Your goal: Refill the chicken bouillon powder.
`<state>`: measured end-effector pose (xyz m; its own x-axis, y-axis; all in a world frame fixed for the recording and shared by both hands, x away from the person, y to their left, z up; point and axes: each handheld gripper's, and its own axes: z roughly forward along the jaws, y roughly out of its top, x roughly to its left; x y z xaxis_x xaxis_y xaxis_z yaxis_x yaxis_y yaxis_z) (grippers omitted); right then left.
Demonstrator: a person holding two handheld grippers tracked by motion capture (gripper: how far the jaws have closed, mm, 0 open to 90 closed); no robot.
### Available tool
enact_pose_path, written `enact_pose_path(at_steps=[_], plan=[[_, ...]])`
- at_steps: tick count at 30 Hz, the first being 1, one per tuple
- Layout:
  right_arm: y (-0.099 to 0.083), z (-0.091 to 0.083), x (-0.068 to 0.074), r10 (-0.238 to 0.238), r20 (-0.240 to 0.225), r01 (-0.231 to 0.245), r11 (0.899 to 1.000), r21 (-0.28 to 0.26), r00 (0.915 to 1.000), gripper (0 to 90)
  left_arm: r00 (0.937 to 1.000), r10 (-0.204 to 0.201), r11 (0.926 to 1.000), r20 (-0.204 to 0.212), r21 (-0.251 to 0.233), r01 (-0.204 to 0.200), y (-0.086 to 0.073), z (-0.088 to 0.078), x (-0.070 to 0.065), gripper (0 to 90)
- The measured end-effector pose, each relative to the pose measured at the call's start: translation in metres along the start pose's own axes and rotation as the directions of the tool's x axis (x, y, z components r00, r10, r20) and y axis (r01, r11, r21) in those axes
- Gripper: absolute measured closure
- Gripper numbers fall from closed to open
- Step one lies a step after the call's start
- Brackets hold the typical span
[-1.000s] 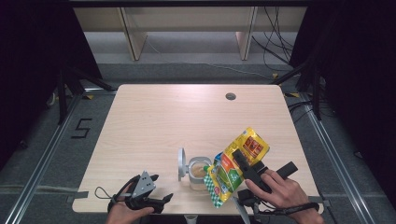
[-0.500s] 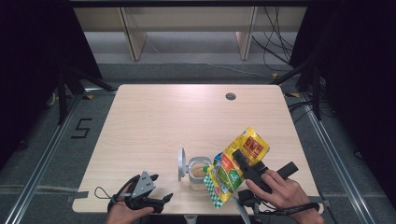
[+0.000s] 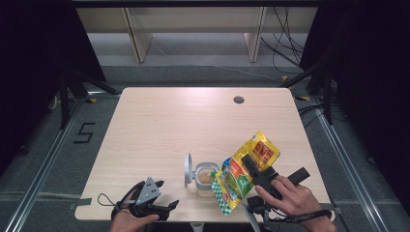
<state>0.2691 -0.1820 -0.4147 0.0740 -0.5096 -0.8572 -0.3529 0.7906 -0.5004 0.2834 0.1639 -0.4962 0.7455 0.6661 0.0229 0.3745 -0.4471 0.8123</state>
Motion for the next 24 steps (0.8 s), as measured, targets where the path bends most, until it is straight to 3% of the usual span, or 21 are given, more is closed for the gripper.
enact_pose_path(at_steps=[7,9,12,13,24], plan=[[0.0021,0.0006,0.0011,0.012,0.001,-0.012,1.0,0.003,0.9999,53.6,0.9998,-0.016,0.9998,0.01,0.007,0.016,0.0001,0.0003,-0.0003,17.8],[0.0038,0.001,0.0008,0.007,-0.005,-0.007,1.0,-0.007,1.0,53.6,1.0,0.005,0.9999,0.004,0.014,-0.006,0.0,-0.0002,0.0004,17.8],[0.0032,0.0021,0.0013,0.006,-0.002,-0.006,1.0,-0.013,1.0,54.3,0.9999,-0.01,0.9999,-0.001,-0.005,0.01,0.0002,-0.0001,-0.0007,17.8],[0.0025,0.0025,0.0012,-0.001,-0.026,0.001,1.0,-0.005,0.9997,54.4,0.9998,-0.018,0.9998,0.001,-0.005,0.018,0.0,0.0001,-0.001,17.8],[0.0022,0.0002,0.001,0.006,-0.004,-0.006,1.0,-0.002,1.0,54.6,0.9998,-0.014,0.9999,0.01,0.006,0.014,-0.0001,0.0,-0.0006,17.8]])
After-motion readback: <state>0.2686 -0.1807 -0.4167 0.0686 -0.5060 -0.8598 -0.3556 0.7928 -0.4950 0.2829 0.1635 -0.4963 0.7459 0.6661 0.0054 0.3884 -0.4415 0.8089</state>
